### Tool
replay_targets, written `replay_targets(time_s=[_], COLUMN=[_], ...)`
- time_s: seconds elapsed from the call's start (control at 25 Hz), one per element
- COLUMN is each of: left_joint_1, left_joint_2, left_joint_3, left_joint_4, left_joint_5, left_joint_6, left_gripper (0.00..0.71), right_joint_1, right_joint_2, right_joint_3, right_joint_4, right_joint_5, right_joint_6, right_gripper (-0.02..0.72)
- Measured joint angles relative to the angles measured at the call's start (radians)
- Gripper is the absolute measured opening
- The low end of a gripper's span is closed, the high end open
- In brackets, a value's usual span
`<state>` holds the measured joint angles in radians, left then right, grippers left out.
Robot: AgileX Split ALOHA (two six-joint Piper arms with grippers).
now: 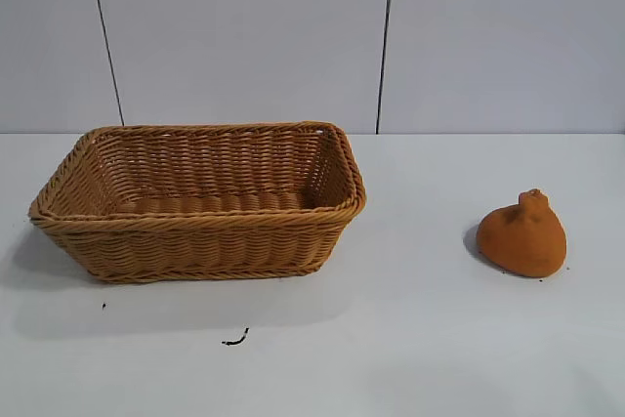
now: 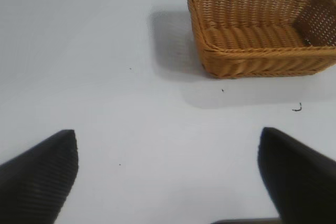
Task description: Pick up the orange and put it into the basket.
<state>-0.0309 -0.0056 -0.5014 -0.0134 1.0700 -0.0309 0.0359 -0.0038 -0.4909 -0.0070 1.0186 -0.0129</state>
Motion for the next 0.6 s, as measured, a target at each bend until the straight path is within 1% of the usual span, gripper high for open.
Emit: replay_targets(time_s=[0.4,0.48,0.6], left_joint_1=[0.000,0.000,0.000], left_joint_2=[0.000,0.000,0.000], left_joint_3=[0.000,0.000,0.000], left_joint_4=[0.000,0.000,0.000], left_joint_5=[0.000,0.000,0.000], left_joint_6=[0.000,0.000,0.000], left_gripper=[0.666,0.666,0.666], right_joint_1=[0.000,0.000,0.000], right_joint_2=[0.007,0.056,0.218], right_joint_3=[-0.008,-0.036,-0.095], right_joint_4=[-0.001,-0.005,-0.010], right_joint_5=[-0.004,-0.005,-0.007], right_joint_6=[-0.001,-0.001,-0.001], right_gripper=[0.673,0.673,0.673])
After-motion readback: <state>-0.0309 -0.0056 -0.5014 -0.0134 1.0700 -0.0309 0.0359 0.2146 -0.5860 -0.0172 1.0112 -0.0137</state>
